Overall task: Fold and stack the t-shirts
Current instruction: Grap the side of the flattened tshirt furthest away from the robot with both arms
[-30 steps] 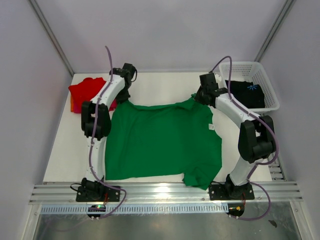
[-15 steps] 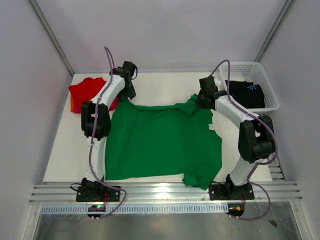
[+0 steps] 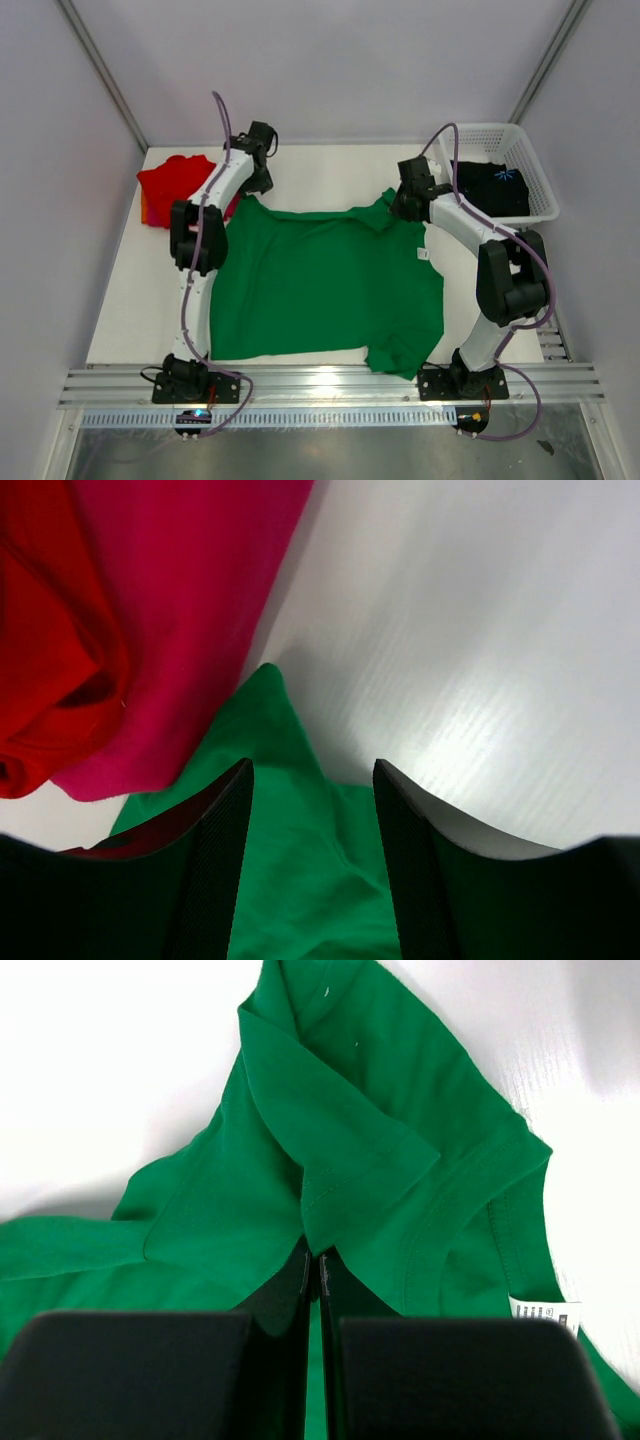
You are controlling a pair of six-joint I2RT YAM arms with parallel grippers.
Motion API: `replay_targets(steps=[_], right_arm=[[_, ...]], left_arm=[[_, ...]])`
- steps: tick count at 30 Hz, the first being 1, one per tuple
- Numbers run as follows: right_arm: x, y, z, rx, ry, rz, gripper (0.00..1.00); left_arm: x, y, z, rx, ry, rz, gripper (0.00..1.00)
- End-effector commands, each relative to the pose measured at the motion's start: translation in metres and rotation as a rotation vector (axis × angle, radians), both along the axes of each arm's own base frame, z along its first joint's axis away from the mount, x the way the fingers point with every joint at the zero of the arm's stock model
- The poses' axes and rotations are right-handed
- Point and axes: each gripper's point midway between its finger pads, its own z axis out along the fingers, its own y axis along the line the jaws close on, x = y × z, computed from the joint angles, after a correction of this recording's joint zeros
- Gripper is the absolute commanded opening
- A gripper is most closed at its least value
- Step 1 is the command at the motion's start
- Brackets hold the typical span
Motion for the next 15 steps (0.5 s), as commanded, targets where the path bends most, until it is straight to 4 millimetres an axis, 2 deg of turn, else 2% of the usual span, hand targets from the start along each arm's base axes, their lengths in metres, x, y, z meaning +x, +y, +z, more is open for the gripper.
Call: replay_targets(steps=[1,5,11,14,15], right_arm=[[0.004,-0.005,0.014,-0.014,-0.049,0.000,0.03],[0.006,-0.003,0.013,-0.011,-0.047,0.003,0.03],[0.004,-0.004,0.011,-0.008,-0.042,-0.001,0.03],[0.001,-0.005,0.007,-0.013,-0.033,-0.003,0.03],[0.001,-0.005,0.005,-0.011,-0.030,-0.001,0.03]], left_arm=[[0.001,0.015,-0.007,0.081,0.005,0.063,0.54],[-0.003,0.017,-0.016,0.084,0.029,0.087,0.54],[-0.001,0.019,-0.019,0.098,0.026,0.091,0.52],[-0.001,0.018,-0.021,0.094,0.030,0.088,0.33],[-0.001,0.017,-0.021,0.091,0.028,0.087,0.20]])
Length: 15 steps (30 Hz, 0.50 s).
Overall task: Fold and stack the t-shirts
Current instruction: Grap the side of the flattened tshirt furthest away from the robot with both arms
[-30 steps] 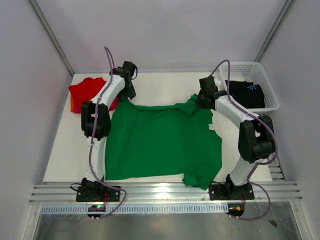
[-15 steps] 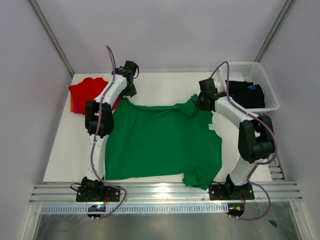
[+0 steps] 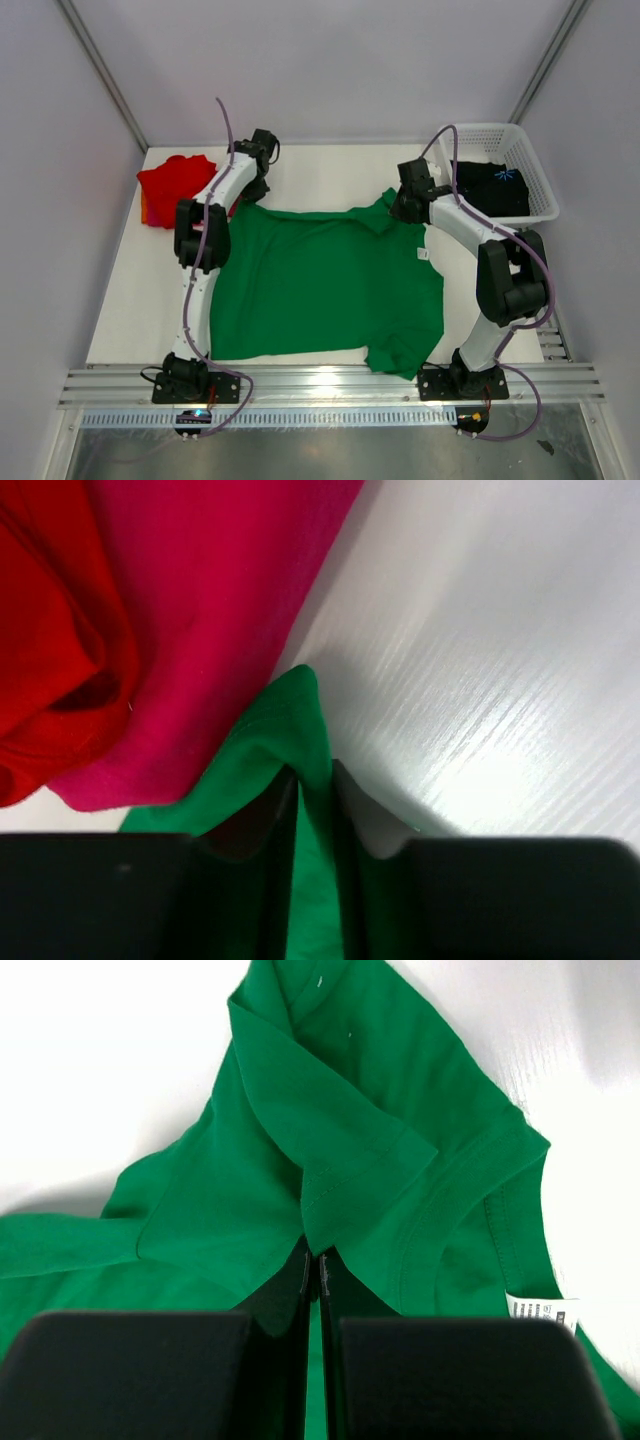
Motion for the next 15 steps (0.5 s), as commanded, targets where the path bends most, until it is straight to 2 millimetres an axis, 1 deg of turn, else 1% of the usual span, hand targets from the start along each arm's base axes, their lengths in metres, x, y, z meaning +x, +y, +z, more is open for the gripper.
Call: replay_targets(steps=[1,3,4,5,8,15], right_arm=[[0.0029,-0.0035,0.0077,-0.006,-0.036,-0.001,0.03],[0.0017,-0.0027,0.0042,-0.003,-0.027,0.002,0.03],[0.0016,-0.0023,0.0036,-0.001,-0.026,0.002,0.03],[0.0021,-0.0019,0.0033,0.002,-0.027,0.001,0.03],[0.0028,-0.0005,0.0039,0.007,-0.030,0.005,0.03],[0.0016,0.0022,-0.0021,0.016,-0.015,0.017,0.03]], left_arm=[[0.0088,0.0003,0.0124,0.003,-0.045,0.012,0.18],[0.0088,0.0003,0.0128,0.004,-0.045,0.011,0.18],[0.0090,0.0002,0.0121,0.004,-0.045,0.011,0.21],[0.0090,0.0004,0.0133,0.006,-0.044,0.006,0.29],[0.0092,0.0006,0.0138,0.008,-0.043,-0.001,0.34],[0.0111,0.0011,0.0208,0.014,-0.050,-0.011,0.40]])
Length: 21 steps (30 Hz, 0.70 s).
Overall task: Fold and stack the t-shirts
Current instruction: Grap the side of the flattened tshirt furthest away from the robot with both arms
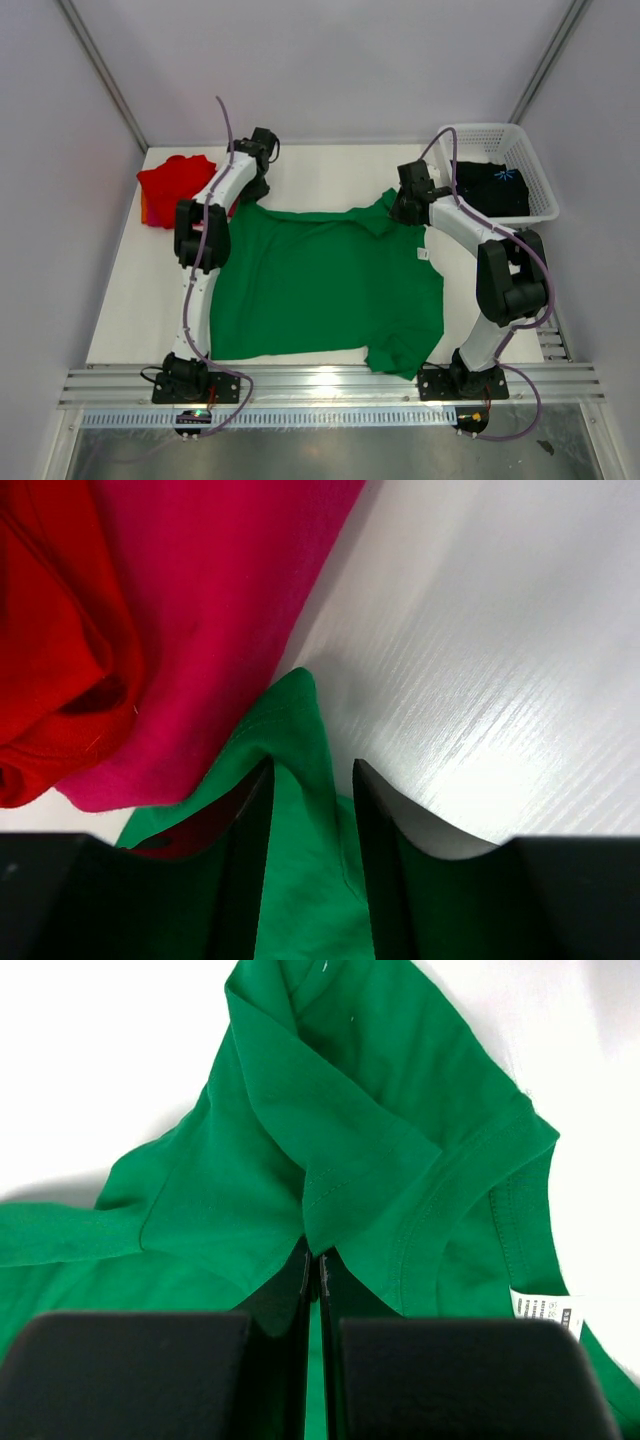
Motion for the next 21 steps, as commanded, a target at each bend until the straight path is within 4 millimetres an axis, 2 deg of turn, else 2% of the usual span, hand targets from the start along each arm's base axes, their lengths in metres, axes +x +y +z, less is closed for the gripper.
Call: replay_targets(steps=[1,5,7,9,10,11,13,17,18,20,21], right_arm=[[0.006,0.001,0.003,0.008,-0.029,0.006,0.03],[0.004,0.003,0.000,0.016,-0.022,0.015,0.03],[0.005,0.003,-0.001,0.016,-0.021,0.020,0.03],[0.004,0.003,-0.001,0.017,-0.020,0.021,0.03],[0.004,0.003,-0.002,0.017,-0.020,0.021,0.03],[0.004,0.003,-0.002,0.018,-0.018,0.022,0.03],[0.003,0.003,-0.002,0.015,-0.018,0.025,0.03],[0.004,0.004,-0.002,0.014,-0.018,0.031,0.03],[0.004,0.004,-0.004,0.013,-0.015,0.032,0.03],[0.004,0.004,-0.004,0.016,-0.014,0.033,0.03],[0.005,0.004,-0.004,0.015,-0.014,0.034,0.03]], left_arm=[[0.010,0.002,0.021,0.013,-0.050,-0.003,0.41],[0.016,0.002,0.031,0.017,-0.077,-0.006,0.48],[0.018,0.002,0.034,0.021,-0.084,-0.013,0.47],[0.019,0.001,0.035,0.019,-0.088,-0.017,0.38],[0.019,0.001,0.034,0.018,-0.084,-0.018,0.23],[0.016,0.001,0.031,0.015,-0.073,-0.019,0.13],[0.013,0.001,0.026,0.014,-0.059,-0.017,0.00],[0.010,0.002,0.021,0.018,-0.045,-0.016,0.00],[0.010,0.002,0.021,0.019,-0.044,-0.014,0.03],[0.010,0.003,0.022,0.022,-0.045,-0.010,0.32],[0.009,0.003,0.022,0.025,-0.044,-0.007,0.41]])
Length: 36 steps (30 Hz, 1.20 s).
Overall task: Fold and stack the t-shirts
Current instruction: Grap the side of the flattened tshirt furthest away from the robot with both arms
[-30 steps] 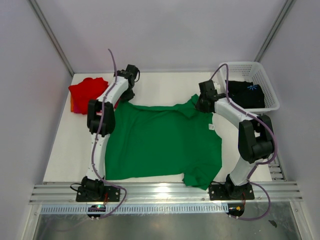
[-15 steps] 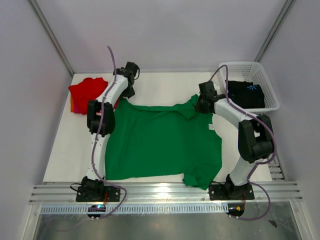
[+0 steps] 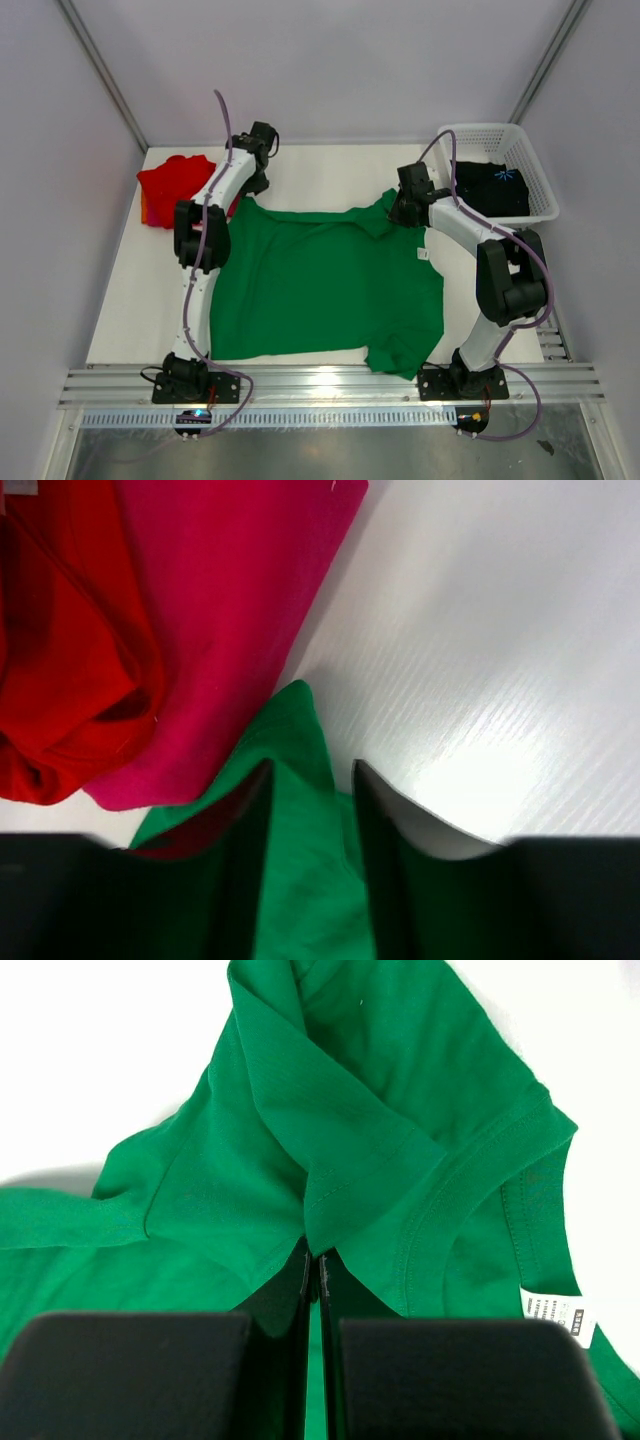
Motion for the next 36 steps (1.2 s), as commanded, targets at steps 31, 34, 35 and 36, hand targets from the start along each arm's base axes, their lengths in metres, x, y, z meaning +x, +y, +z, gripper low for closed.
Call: replay_targets(steps=[31,34,35,36], right_arm=[[0.014,0.002,-0.009,-0.016,-0.007,0.032,0.03],[0.014,0.002,-0.008,-0.018,-0.010,0.030,0.03],[0.015,0.001,-0.008,-0.023,-0.011,0.029,0.03],[0.014,0.000,-0.007,-0.025,-0.010,0.028,0.03]], left_arm=[[-0.003,0.001,-0.009,0.015,0.033,-0.007,0.09],[-0.003,0.003,-0.008,0.024,0.034,-0.007,0.00],[-0.003,0.004,-0.006,0.028,0.032,-0.008,0.00],[-0.004,0.005,-0.004,0.034,0.032,-0.009,0.00]])
